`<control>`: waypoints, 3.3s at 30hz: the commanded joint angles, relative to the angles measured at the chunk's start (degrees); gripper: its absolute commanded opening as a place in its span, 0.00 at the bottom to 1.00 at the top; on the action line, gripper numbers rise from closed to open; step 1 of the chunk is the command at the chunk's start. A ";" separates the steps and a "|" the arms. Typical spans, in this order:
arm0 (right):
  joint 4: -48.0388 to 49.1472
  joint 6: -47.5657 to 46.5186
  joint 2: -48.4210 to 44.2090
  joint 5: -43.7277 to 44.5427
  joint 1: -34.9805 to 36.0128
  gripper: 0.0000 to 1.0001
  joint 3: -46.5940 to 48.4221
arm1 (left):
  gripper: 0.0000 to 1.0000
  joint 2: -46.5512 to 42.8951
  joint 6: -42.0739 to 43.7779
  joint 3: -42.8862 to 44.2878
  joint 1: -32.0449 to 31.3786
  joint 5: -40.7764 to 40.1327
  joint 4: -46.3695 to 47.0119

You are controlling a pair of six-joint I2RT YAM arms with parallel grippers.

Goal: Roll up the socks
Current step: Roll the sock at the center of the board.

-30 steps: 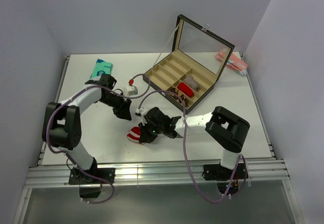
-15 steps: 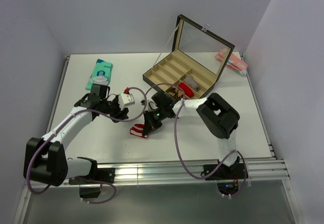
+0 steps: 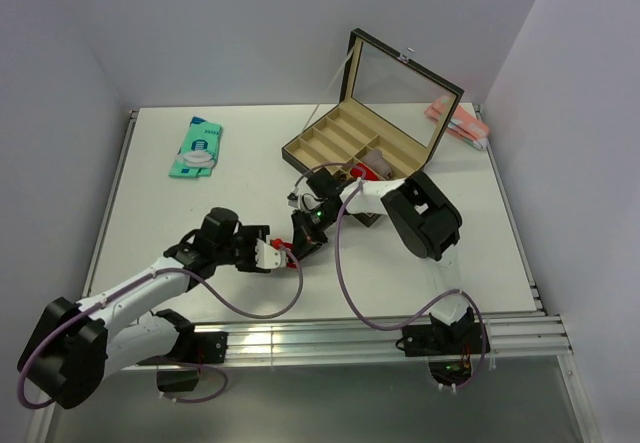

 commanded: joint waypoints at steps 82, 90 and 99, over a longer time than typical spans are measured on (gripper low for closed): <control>20.69 -7.81 -40.77 80.62 34.79 0.53 -26.51 | 0.00 62.16 12.66 49.33 2.35 14.81 -63.23; 15.33 -14.41 -31.70 76.48 37.52 0.57 -18.34 | 0.00 62.95 12.13 48.97 2.35 14.90 -62.70; 14.19 -16.08 -25.55 75.07 39.19 0.61 -14.73 | 0.00 63.92 11.78 49.76 2.35 14.90 -62.69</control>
